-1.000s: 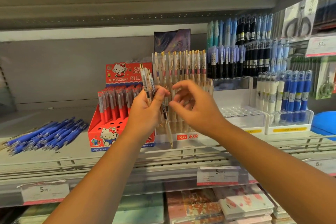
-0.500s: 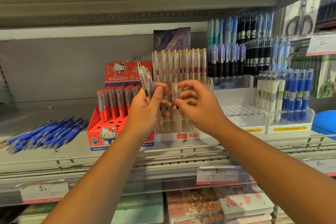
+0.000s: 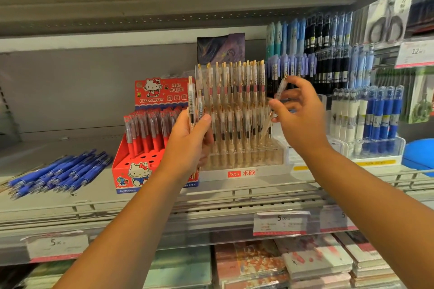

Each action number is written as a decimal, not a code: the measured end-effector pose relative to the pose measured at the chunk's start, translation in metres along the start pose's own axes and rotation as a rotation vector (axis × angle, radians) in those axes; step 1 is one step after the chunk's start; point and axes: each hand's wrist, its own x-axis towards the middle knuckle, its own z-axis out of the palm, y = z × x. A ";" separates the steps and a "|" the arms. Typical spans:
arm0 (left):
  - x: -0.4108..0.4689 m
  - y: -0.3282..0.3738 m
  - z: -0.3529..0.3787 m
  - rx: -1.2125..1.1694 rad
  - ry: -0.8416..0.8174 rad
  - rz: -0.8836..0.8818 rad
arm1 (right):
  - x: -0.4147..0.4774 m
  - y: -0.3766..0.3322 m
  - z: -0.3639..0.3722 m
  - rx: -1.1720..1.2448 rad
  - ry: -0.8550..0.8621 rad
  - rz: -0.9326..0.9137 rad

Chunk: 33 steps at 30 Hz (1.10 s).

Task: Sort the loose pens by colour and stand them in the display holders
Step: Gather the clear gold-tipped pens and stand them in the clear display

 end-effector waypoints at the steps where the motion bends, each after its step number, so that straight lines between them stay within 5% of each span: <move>1: 0.000 0.000 0.000 -0.008 -0.004 -0.006 | -0.001 0.000 0.001 -0.015 -0.008 -0.005; 18: 0.000 -0.002 0.001 0.085 -0.080 -0.009 | -0.005 0.008 0.012 -0.286 -0.269 0.131; 26: 0.003 -0.004 0.002 0.015 -0.059 -0.118 | -0.006 0.006 0.014 -0.389 -0.262 0.133; 33: -0.001 0.002 0.004 0.004 -0.072 -0.048 | -0.010 0.002 0.015 -0.427 -0.289 0.122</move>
